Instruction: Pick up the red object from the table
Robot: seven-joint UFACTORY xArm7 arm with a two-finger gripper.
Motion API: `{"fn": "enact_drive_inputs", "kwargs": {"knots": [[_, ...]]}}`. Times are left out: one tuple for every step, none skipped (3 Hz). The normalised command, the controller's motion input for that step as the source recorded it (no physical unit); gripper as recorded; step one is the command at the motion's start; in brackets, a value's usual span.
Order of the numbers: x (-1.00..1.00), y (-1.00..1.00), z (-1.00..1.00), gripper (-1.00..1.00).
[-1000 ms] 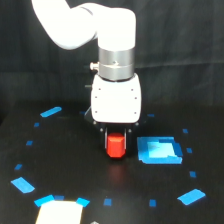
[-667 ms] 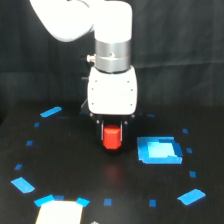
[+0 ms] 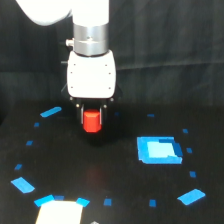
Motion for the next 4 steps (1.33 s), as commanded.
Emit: {"fn": "enact_drive_inputs", "kwargs": {"knots": [[-0.28, 0.23, 1.00, -0.93], [0.14, 0.12, 1.00, -0.91], [-0.31, -0.49, 1.00, -1.00], [0.12, -0.22, 1.00, -0.79]]}}
